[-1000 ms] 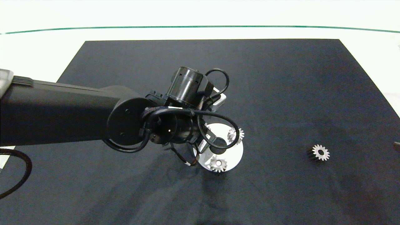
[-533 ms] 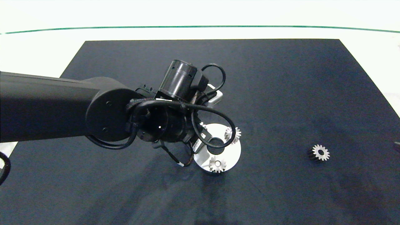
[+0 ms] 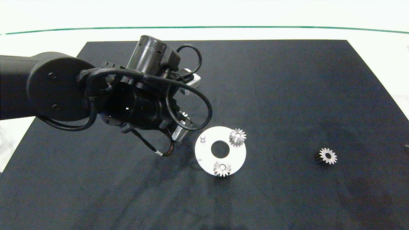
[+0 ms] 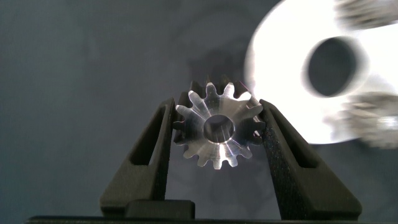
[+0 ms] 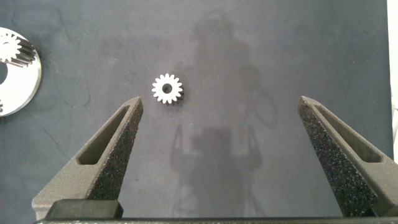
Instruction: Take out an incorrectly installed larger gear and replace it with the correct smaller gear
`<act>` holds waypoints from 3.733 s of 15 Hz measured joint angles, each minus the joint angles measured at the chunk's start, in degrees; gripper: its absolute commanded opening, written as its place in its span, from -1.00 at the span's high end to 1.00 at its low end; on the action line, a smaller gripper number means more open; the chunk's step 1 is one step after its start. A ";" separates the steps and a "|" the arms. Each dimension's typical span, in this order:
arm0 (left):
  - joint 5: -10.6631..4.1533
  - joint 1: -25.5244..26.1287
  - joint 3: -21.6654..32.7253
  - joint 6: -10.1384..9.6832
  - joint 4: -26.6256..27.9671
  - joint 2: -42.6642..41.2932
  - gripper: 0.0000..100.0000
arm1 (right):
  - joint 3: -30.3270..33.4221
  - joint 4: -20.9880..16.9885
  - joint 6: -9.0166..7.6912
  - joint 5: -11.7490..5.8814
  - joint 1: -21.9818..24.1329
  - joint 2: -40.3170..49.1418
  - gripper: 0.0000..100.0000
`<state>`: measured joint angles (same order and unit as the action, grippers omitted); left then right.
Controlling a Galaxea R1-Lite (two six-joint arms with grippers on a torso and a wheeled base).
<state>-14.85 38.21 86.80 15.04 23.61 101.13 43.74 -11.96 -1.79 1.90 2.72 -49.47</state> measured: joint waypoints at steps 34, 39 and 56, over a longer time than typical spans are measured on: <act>0.20 -15.82 -14.17 1.27 -2.19 -10.92 -1.00 | -1.32 -0.07 -5.17 -0.15 0.00 -5.52 -1.00; 0.20 -18.92 -15.30 1.41 -2.28 -18.18 -1.00 | -1.40 -0.09 -8.97 -0.06 -1.40 -11.23 -1.00; 0.35 -25.02 -13.65 1.49 -2.12 -30.77 -1.00 | -0.48 8.35 -14.08 1.04 -6.85 -29.27 -1.00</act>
<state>-14.49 13.19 73.14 16.53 21.49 70.36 43.26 -3.61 -15.87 2.94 -4.13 -78.74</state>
